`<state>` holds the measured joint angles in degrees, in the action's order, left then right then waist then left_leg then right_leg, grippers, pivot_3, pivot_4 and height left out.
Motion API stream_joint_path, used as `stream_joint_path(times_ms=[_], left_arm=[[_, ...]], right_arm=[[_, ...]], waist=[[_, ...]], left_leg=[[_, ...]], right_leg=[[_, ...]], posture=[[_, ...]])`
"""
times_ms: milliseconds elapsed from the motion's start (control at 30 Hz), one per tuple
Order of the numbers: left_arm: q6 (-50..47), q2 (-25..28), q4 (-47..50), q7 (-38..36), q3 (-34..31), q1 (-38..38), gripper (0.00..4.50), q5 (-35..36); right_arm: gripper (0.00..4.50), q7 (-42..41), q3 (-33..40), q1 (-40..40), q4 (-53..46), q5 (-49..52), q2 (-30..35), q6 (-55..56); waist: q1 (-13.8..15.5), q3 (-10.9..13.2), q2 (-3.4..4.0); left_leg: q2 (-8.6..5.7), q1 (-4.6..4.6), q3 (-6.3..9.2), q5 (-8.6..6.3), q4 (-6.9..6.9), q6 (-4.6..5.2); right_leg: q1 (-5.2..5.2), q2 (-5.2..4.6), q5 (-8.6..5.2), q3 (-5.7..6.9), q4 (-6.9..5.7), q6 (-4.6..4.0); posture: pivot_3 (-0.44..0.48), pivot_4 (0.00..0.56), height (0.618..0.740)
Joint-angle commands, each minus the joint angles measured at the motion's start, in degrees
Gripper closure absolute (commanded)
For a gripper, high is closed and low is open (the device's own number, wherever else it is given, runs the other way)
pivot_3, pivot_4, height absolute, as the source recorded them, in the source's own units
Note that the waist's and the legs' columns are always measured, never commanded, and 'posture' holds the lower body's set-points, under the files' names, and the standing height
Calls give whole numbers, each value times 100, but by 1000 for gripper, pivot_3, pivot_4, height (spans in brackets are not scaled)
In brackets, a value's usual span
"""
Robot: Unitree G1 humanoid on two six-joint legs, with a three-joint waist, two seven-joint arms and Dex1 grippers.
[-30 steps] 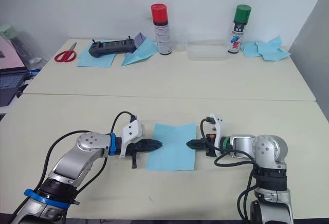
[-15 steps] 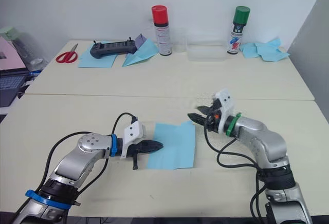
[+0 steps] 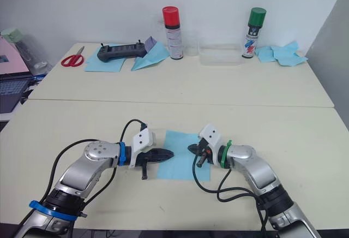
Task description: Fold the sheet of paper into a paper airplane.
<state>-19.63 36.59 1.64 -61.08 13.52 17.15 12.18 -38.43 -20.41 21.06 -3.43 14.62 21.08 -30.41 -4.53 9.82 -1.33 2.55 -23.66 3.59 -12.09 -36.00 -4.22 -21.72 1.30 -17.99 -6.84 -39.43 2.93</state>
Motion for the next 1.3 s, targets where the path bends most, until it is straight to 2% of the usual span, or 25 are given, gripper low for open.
stream_joint_path(times_ms=[33,200,433,667,967,1133,1300], left_arm=[[-227,-77,-79,92,99,-179,4500,-58],[-260,-127,-66,188,65,-234,4500,-29],[-266,-217,-157,216,65,-131,4500,-28],[-289,-270,-212,201,80,-17,4500,-46],[-635,-534,-81,355,-130,202,4500,214],[-613,-1090,-835,1087,-580,644,4500,263],[-341,-1315,-1509,2023,-874,915,4500,-106]], right_arm=[[4488,229,356,-11,320,-228,104,94],[4488,455,810,-108,359,-193,96,270],[4488,-191,1248,-167,-625,864,-297,228],[4488,-313,427,-77,-336,145,71,-98],[4488,-383,115,-4,228,-408,226,-46],[4488,-391,152,-18,295,-424,142,-1],[4488,-468,106,-79,260,-429,196,-39]], waist=[[17,0,0],[42,0,-1],[52,6,8],[134,6,8],[144,6,7],[133,8,4],[128,7,3]], left_leg=[[0,5,0,0,0,0],[-1,33,-2,0,1,0],[0,32,-3,0,4,0],[-2,31,-2,0,4,0],[-2,28,-4,0,2,0],[-1,28,-2,0,0,0],[1,27,-3,0,2,0]], right_leg=[[5,0,0,0,1,1],[36,-1,0,-2,8,1],[32,0,0,-5,6,1],[36,-2,1,-3,23,3],[37,-2,8,-4,29,9],[36,0,12,-3,29,11],[36,1,15,-4,34,14]], posture=[[0,150,740],[0,150,740],[0,150,740],[0,150,740],[0,150,740],[0,150,740],[0,150,740]])
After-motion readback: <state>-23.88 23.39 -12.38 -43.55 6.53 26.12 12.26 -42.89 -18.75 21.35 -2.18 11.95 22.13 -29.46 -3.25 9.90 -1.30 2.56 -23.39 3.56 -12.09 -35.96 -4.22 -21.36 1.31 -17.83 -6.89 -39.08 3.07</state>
